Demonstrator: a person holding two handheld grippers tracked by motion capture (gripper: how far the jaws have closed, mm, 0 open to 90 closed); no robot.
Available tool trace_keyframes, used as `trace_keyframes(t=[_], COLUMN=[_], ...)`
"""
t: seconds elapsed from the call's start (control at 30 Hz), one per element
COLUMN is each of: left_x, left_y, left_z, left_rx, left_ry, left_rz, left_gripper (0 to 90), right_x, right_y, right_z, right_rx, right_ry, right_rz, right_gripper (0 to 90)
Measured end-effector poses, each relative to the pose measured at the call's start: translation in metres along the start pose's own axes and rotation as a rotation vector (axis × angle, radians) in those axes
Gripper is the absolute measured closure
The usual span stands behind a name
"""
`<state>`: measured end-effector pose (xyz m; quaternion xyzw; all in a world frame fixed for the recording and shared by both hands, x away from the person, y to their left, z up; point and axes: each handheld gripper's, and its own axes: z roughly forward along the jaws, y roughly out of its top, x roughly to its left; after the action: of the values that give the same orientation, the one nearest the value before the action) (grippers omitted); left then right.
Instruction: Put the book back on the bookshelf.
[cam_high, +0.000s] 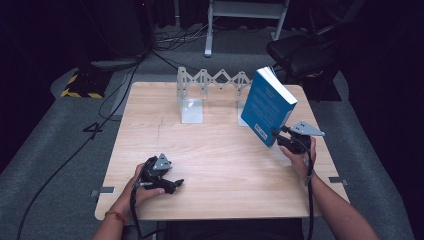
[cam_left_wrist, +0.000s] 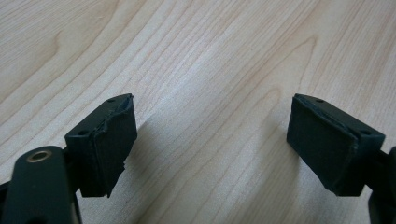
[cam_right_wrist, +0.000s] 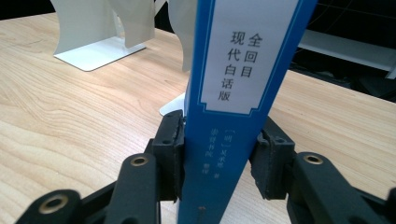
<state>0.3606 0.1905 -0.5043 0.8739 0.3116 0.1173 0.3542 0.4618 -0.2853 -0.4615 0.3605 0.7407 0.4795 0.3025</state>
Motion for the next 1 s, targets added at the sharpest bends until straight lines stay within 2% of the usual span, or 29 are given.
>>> trace_keyframes(t=[0.1,0.3,0.47,0.77,0.9,1.0], left_x=[0.0,0.0,0.0,0.0,0.0,0.0], left_y=[0.0,0.001,0.001,0.001,0.001,0.001], left_z=[0.0,0.001,0.001,0.001,0.001,0.001], left_rx=[0.0,0.001,0.001,0.001,0.0,0.0], left_ry=[-0.001,0.0,0.0,0.001,0.0,0.0], left_rz=[-0.003,-0.003,-0.002,-0.001,-0.002,-0.002], left_gripper=[16.4,16.2,16.2,16.1,16.1,16.1], right_x=[-0.003,0.003,0.008,0.01,0.008,0.008], right_y=[0.002,0.008,0.013,0.018,0.02,0.02], right_z=[0.004,0.017,0.029,0.043,0.043,0.042], right_rx=[0.005,-0.009,-0.01,-0.01,0.004,0.015], right_ry=[0.004,-0.059,-0.081,-0.087,-0.076,-0.086], right_rz=[0.014,0.054,0.061,0.066,0.064,0.057], right_gripper=[60.4,60.8,61.0,60.9,60.3,59.4])
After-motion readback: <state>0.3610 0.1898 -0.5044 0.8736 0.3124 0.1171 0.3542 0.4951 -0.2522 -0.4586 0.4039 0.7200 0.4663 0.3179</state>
